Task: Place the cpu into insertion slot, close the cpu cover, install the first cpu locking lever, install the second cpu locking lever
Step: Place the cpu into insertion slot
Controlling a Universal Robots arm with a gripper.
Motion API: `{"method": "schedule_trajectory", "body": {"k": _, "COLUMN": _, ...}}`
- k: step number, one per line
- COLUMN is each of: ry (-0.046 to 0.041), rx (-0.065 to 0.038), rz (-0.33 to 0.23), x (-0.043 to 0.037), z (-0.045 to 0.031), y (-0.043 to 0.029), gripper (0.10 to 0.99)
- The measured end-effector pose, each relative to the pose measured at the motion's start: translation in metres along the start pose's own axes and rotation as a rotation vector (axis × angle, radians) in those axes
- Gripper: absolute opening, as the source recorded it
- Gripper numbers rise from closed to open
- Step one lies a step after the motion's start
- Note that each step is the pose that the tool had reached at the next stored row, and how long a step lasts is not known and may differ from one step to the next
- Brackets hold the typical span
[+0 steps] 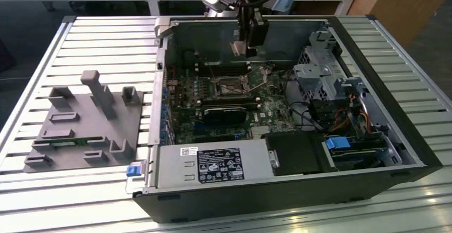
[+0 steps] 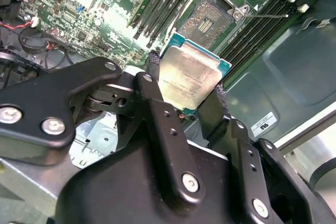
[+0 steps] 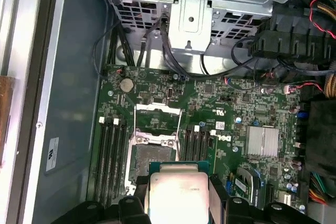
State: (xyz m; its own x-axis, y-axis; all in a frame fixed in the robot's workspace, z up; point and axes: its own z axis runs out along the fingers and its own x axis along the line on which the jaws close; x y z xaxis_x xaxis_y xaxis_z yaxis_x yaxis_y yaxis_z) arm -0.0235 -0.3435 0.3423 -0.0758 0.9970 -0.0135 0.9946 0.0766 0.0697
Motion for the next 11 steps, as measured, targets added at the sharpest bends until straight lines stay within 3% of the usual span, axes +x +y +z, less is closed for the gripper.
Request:
{"method": "schedule_trajectory", "body": {"k": 7, "ry": -0.0090, "rx": 0.002, "rz": 0.094, "x": 0.0001, "z": 0.0028, "y": -0.0002, "gripper": 0.537}}
{"method": "schedule_trajectory", "body": {"k": 11, "ry": -0.0096, "rx": 0.002, "rz": 0.100, "x": 0.0007, "z": 0.0085, "y": -0.0006, "gripper": 0.537}}
